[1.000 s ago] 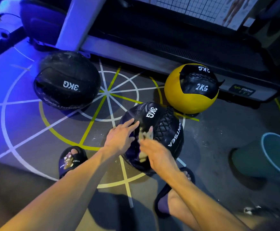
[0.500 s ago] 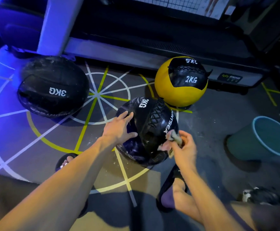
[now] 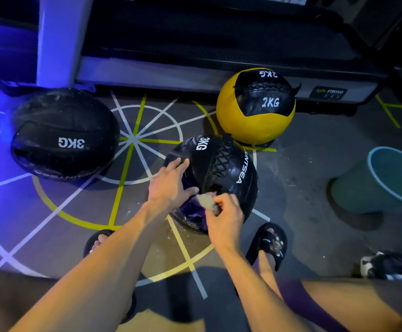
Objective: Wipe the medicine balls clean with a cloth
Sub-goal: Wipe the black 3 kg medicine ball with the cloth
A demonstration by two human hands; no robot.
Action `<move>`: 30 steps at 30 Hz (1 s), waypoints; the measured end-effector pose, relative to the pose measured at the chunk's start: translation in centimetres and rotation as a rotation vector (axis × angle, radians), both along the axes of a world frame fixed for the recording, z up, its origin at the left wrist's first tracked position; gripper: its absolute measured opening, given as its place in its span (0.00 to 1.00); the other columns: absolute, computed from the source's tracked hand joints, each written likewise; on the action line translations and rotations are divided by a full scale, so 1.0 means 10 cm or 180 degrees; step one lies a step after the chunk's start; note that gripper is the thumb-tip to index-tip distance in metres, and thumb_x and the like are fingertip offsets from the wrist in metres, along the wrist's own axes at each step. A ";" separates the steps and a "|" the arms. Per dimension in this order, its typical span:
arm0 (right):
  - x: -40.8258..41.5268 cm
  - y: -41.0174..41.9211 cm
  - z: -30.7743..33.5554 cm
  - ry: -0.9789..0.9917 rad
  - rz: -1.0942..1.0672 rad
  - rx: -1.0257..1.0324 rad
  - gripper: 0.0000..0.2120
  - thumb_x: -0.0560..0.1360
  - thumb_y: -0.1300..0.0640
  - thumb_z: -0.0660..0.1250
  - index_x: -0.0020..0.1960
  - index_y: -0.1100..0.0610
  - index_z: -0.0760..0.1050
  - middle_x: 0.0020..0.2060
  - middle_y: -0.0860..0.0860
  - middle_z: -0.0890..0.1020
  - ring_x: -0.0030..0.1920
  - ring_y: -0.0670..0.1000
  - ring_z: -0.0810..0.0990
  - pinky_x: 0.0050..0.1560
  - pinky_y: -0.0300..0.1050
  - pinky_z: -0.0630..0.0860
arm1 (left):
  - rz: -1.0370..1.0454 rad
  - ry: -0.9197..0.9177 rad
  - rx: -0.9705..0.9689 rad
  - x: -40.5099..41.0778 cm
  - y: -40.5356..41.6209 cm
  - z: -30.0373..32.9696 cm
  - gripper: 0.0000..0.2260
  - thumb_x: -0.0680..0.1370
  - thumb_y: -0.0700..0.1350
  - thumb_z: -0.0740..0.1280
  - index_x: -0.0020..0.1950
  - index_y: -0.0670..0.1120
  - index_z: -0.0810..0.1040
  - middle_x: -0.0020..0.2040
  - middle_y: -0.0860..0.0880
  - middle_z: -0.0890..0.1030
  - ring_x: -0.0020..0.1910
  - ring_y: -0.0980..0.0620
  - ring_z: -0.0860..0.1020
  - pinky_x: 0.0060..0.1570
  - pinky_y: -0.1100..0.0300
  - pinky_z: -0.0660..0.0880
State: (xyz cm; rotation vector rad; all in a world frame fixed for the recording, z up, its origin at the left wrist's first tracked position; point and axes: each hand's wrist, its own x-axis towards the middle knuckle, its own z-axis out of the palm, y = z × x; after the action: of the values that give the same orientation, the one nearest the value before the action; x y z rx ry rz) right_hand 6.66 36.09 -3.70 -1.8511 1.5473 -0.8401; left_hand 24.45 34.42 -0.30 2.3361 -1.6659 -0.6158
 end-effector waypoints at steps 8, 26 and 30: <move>-0.34 -0.28 0.10 -0.0015 -0.0378 0.0104 0.11 0.70 0.62 0.77 0.42 0.54 0.75 0.43 0.47 0.75 0.42 0.41 0.75 0.40 0.30 0.70 | -0.0024 0.0107 -0.0078 -0.03 -0.06 0.00 0.41 0.75 0.64 0.72 0.83 0.58 0.57 0.83 0.54 0.59 0.78 0.44 0.63 0.73 0.42 0.66; -0.69 -0.40 0.29 -0.0111 -0.0621 -0.0057 0.12 0.70 0.60 0.77 0.43 0.50 0.74 0.42 0.44 0.76 0.42 0.44 0.77 0.39 0.35 0.71 | -0.0088 0.0213 0.0076 0.06 -0.12 0.04 0.39 0.75 0.64 0.72 0.82 0.59 0.60 0.82 0.54 0.60 0.78 0.45 0.62 0.72 0.41 0.66; -0.30 -0.42 0.52 -0.0330 -0.0027 -0.0498 0.14 0.69 0.64 0.76 0.49 0.52 0.76 0.48 0.44 0.74 0.44 0.43 0.77 0.42 0.39 0.74 | -0.0203 0.0512 0.0167 0.19 -0.24 0.02 0.24 0.85 0.60 0.59 0.81 0.57 0.63 0.81 0.52 0.62 0.79 0.44 0.61 0.76 0.44 0.60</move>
State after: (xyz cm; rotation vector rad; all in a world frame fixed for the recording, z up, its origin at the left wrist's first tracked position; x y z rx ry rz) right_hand 3.66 31.86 1.50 -1.8786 1.4624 -1.0705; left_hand 26.37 32.04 -0.13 2.2098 -1.6757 -0.8456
